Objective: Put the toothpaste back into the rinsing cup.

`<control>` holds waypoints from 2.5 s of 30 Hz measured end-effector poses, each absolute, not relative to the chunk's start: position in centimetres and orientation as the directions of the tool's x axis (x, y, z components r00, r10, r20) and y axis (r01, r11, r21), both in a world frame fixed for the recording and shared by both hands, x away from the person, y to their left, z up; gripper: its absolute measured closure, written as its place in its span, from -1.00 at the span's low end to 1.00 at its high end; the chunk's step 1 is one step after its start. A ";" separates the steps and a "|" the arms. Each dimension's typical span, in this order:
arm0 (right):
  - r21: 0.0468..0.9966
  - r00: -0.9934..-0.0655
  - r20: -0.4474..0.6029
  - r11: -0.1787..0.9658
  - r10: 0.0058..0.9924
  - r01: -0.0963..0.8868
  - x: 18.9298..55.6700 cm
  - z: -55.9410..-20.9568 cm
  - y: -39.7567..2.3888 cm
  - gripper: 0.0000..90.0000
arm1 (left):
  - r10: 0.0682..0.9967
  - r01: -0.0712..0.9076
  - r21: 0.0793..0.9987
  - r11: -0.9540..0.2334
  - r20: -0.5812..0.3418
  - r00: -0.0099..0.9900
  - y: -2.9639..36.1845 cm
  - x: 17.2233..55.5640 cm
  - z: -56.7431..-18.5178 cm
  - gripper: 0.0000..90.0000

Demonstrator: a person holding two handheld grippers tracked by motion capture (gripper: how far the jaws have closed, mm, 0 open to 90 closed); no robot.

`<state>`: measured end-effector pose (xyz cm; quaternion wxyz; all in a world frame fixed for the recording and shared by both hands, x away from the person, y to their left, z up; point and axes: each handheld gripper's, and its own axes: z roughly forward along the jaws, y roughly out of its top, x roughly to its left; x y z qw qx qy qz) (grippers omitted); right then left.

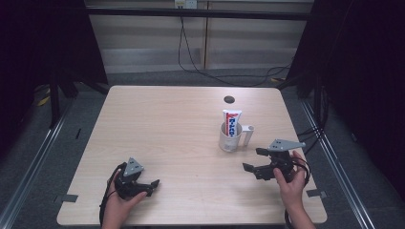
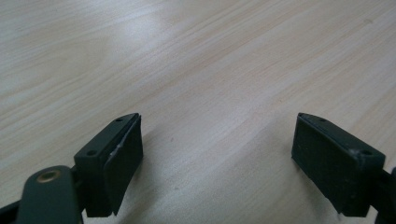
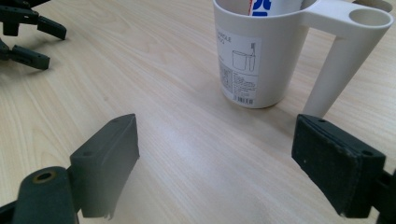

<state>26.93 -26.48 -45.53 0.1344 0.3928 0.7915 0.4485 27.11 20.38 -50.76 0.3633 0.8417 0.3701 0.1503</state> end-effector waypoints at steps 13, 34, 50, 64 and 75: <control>0.794 -0.671 0.138 0.324 0.728 0.514 26.2 -46.8 -27.2 -0.69 | 0.733 0.514 0.724 -0.460 -0.017 0.680 20.4 27.1 -50.8 -0.64; 0.754 -0.672 0.146 0.358 0.726 0.551 24.9 -49.2 -29.0 -0.68 | 0.733 0.514 0.723 -0.461 -0.016 0.680 20.4 27.1 -50.8 -0.64; 0.728 -0.665 0.152 0.372 0.731 0.575 24.4 -50.5 -29.7 -0.68 | 0.732 0.513 0.723 -0.462 -0.015 0.681 20.4 27.1 -50.8 -0.64; 0.731 -0.676 0.120 0.396 0.727 0.556 24.1 -50.9 -29.6 -0.68 | 0.733 0.514 0.723 -0.462 -0.016 0.681 20.4 27.1 -50.8 -0.64; 0.723 -0.707 0.028 0.474 0.707 0.502 23.6 -51.1 -29.1 -0.71 | 0.733 0.514 0.723 -0.462 -0.015 0.680 20.4 27.1 -50.8 -0.64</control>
